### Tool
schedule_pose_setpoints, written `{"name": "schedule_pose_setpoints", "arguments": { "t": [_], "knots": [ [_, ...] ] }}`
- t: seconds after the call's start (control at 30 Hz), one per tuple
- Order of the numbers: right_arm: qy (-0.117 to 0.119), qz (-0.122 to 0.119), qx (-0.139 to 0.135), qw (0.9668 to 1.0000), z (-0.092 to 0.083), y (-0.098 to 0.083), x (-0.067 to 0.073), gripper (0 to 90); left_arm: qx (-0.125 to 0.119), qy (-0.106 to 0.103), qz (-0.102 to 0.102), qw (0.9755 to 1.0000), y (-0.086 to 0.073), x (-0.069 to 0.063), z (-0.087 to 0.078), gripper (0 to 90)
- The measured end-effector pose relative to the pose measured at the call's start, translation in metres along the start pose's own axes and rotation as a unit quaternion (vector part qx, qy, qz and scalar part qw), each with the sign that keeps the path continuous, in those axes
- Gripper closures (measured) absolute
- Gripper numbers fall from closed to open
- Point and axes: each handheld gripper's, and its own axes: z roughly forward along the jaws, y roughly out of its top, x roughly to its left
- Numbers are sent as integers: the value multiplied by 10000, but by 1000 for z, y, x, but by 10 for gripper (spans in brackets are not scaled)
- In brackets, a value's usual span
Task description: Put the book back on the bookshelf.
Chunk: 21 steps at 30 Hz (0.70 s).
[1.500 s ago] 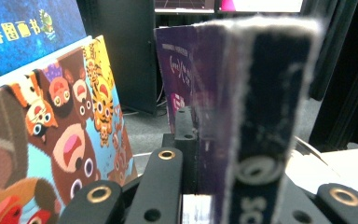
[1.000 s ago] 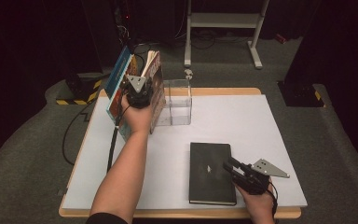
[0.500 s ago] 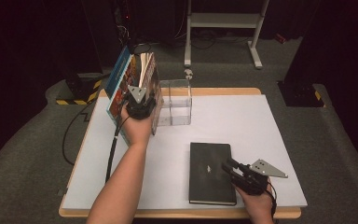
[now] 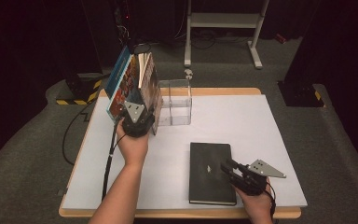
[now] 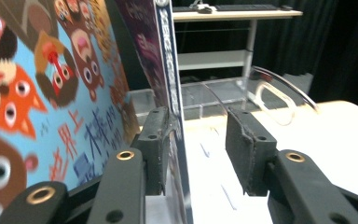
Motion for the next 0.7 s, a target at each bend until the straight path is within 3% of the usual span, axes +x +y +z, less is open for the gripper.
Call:
{"name": "schedule_pose_setpoints", "arguments": {
  "t": [0.2,0.43,0.53,0.6,0.7],
  "knots": [
    [-101,-30,67,9999,1,-1,-2,606,22,-192,-32,9998,-17,-1,-18,580],
    [-196,-79,194,9996,3,-3,-4,580,386,-577,31,9976,-43,-2,-26,514],
    [-239,-84,266,9993,5,-3,-5,564,693,-981,-59,9927,-57,-2,-27,483],
    [-277,-93,341,9990,5,-4,-6,551,927,-1102,24,9896,-66,-4,-28,471],
    [-443,-211,413,9979,7,-4,-6,527,1067,-1240,19,9865,-78,-6,-32,474]
  ]
}}
